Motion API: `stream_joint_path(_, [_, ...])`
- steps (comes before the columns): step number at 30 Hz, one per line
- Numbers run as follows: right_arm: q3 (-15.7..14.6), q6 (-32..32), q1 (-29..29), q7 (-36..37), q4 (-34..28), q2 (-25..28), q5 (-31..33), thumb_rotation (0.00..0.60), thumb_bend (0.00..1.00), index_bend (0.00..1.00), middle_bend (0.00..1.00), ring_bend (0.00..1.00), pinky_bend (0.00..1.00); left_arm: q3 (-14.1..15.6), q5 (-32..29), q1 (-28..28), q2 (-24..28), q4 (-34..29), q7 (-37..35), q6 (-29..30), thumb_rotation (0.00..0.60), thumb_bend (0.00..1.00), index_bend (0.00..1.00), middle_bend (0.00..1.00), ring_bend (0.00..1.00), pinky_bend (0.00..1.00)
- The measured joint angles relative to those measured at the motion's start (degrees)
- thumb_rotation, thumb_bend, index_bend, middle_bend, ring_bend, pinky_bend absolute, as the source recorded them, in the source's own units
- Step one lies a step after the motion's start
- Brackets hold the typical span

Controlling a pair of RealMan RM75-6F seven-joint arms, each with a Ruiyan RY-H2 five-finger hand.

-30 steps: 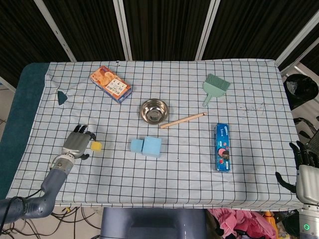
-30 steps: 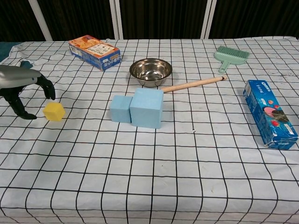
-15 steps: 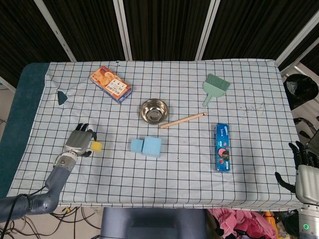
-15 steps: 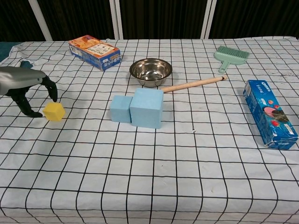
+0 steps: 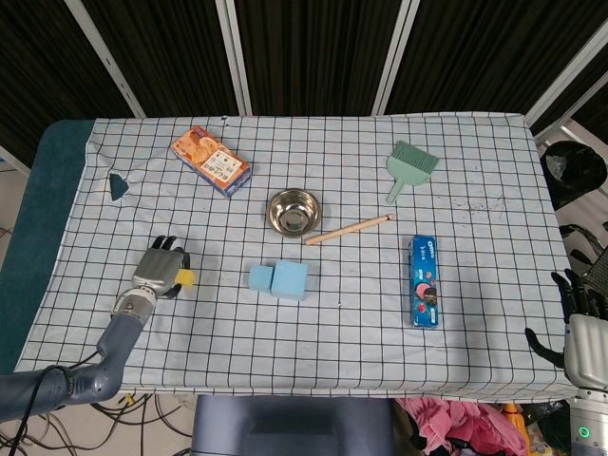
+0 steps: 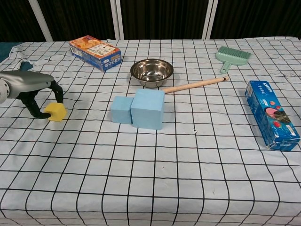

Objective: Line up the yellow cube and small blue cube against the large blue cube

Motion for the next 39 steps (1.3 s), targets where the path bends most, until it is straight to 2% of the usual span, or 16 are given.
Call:
stream_joint_path(4, [0.01,0.08,-0.03,0.05,-0.04,0.03,-0.03,0.6,0.19,0.1,0.05,0.19,0.12,-0.03,-0.42,-0.02,-0.18,-0.07,0.67,0.13,0.6,0.36,0.48,0.27,0.0,0.0])
stream_joint_path(12, [0.08,0.28,-0.11,0.29,-0.11,0.1,-0.08,0.6,0.19,0.1,0.05,0.19,0.12,-1.15,-0.52,0.11,0.75,-2.64,1.29,2.7,0.6,0.36,0.48,0.27,0.0,0.0])
stream_joint_path(19, [0.05,0.39,-0.19,0.65,-0.22,0.27,-0.28,0.6,0.19,0.1,0.05,0.19,0.12,-3.98,-0.69,-2.34,0.94,-7.84,5.5,5.4,0.6,0.36,0.47,0.27,0.0,0.0])
stream_joint_path(24, [0.16,0.47,-0.3,1.21,-0.19,0.51,-0.17,0.6,0.19,0.1,0.05,0.19,0.12,-6.35,-5.23,-4.8,-0.9,-8.89,7.87,5.48,0.6,0.36,0.47,0.27,0.0,0.0])
stream_joint_path(29, [0.28,0.5,-0.44,1.88,-0.12,0.85,0.01,0.6,0.19,0.1,0.05,0.19,0.12,-8.68,-10.93,-8.03,-5.29,-7.55,10.57,5.38,0.6,0.36,0.47,0.27,0.0,0.0])
stream_joint_path(34, [0.36,0.71,-0.58,2.35,-0.24,1.11,-0.06,0.6,0.19,0.1,0.05,0.19,0.12,-9.52,-14.32,-10.43,-8.67,-4.79,13.49,6.01,0.6,0.36,0.47,0.27,0.0,0.0])
stream_joint_path(39, [0.35,0.74,-0.64,2.6,-0.26,1.21,-0.17,0.6,0.19,0.1,0.05,0.19,0.12,-9.53,-15.72,-10.96,-9.73,-4.02,14.71,7.74,0.6,0.36,0.47,0.27,0.0,0.0])
